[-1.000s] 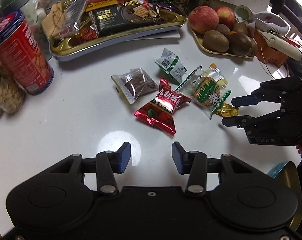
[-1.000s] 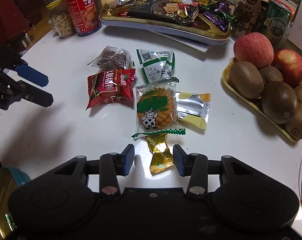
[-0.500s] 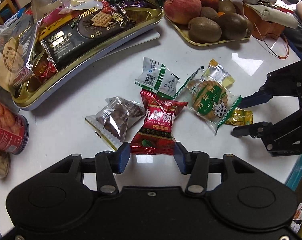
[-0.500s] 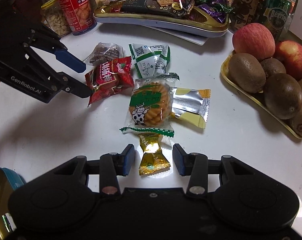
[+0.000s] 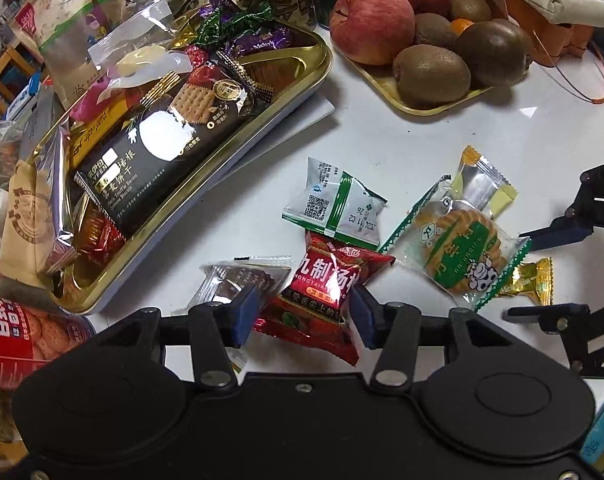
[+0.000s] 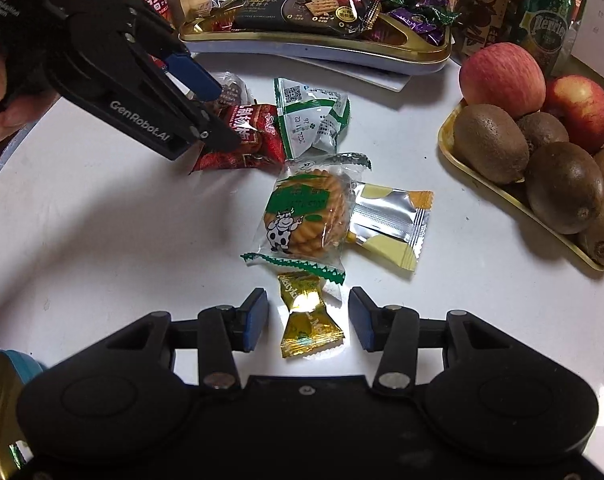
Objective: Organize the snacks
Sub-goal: 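Move both open grippers back toward the remaining snacks on the table, then grasp the red packet with the left gripper while the right grasps the gold candy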
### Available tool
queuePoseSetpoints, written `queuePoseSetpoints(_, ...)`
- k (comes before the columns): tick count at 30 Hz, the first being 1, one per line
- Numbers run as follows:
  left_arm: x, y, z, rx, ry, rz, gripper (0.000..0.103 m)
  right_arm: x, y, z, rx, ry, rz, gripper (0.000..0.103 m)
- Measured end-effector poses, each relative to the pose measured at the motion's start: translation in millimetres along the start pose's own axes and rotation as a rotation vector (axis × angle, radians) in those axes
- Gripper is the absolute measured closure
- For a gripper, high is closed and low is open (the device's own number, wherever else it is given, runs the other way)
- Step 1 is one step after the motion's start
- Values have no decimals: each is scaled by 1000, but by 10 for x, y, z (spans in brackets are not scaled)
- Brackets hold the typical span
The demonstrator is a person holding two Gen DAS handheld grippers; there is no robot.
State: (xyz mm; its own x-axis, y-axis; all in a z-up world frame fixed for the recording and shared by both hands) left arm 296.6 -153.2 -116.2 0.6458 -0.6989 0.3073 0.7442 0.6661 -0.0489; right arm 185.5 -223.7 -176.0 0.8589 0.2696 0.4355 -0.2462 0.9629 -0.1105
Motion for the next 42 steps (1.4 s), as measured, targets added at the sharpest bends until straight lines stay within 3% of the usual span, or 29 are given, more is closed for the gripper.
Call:
queuePoseSetpoints(6, 163, -28, -37, 58, 19, -61, 45, -1, 7, 5, -1, -4, -5, 50)
queuePoseSetpoints(16, 320, 74, -95, 39, 45, -58, 43, -26, 41, 17, -31, -39, 0, 49)
queuePoseSetpoints(22, 281, 65, -280, 54, 100, -59, 47, -36, -25, 18, -52, -62, -10, 64)
queuePoseSetpoints(24, 269, 75, -336, 23, 116, -35, 58, -30, -80, 9, -62, -60, -36, 77)
queuePoseSetpoints(25, 266, 89, -349, 14, 111, -16, 58, -27, -109, 6, -60, -57, -49, 78)
queuePoseSetpoints(32, 214, 264, -320, -46, 67, 126, 64, -6, -153, -33, -49, -54, -94, 78)
queuePoseSetpoints(42, -83, 464, -235, -74, -6, 261, 67, -43, -236, -43, -19, -27, -187, 79)
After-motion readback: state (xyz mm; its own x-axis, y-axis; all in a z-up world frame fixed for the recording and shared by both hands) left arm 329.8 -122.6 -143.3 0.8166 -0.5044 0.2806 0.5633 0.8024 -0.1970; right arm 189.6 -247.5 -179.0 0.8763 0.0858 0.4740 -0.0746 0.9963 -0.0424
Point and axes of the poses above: each gripper's, at about its wrist camera, not at the fingertips, and z roughly against the way its jaws point, y to its left, x to its top, the point moved 4 cm from there along -z, roughly the way its jaws point, and after that the axes turned 13 degrees about -x, right-handed, at the moved point
